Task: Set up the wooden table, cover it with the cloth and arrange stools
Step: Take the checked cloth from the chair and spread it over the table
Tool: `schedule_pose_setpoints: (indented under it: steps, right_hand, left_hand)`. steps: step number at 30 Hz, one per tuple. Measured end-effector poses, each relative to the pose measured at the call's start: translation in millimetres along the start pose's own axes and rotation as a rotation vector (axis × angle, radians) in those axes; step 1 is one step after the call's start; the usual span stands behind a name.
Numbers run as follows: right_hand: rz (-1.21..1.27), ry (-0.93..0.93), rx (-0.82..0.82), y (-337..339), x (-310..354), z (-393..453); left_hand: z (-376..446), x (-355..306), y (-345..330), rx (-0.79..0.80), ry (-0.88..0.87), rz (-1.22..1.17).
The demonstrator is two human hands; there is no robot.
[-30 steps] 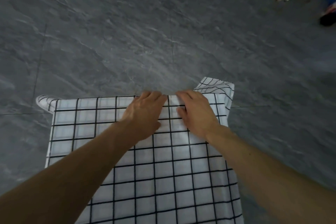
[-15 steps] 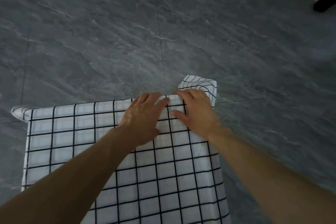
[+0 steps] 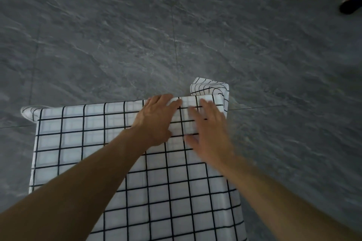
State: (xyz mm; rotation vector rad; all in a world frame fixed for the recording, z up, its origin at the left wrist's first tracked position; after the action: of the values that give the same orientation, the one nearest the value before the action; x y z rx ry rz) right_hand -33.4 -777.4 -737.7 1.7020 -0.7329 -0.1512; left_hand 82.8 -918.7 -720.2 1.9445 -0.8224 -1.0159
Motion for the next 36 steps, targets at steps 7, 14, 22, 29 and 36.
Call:
schedule_pose_setpoints:
  steps: [7,14,22,29,36]
  right_hand:
    - [-0.031,-0.004,0.063,-17,6,-19]
    - [0.002,0.103,0.076,-42,49,-70]
    - [-0.088,-0.157,-0.022,-52,12,-104]
    - [-0.076,0.024,0.024,-65,86,-121]
    - [-0.176,0.092,0.063,-103,112,-144]
  left_hand:
    - [-11,-8,-7,-0.04,0.027,0.032]
    - [-95,-10,-50,-0.184,0.153,-0.024]
    - [-224,82,-82,-0.174,0.408,0.058]
    - [-225,59,-88,-0.135,0.312,0.057]
    - [-231,45,-117,-0.12,0.173,0.144]
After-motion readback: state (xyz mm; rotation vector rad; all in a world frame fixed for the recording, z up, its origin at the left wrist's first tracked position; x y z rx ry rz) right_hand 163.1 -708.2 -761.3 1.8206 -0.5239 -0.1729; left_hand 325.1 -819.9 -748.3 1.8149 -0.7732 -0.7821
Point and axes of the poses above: each hand's wrist, its own z-axis towards the middle knuckle, its own y-axis out of the back of the hand, x = y × z, the point moved 1 cm from there along z, towards the middle knuckle, and after that the axes turned 7 degrees about -y, right-handed, at the moved point
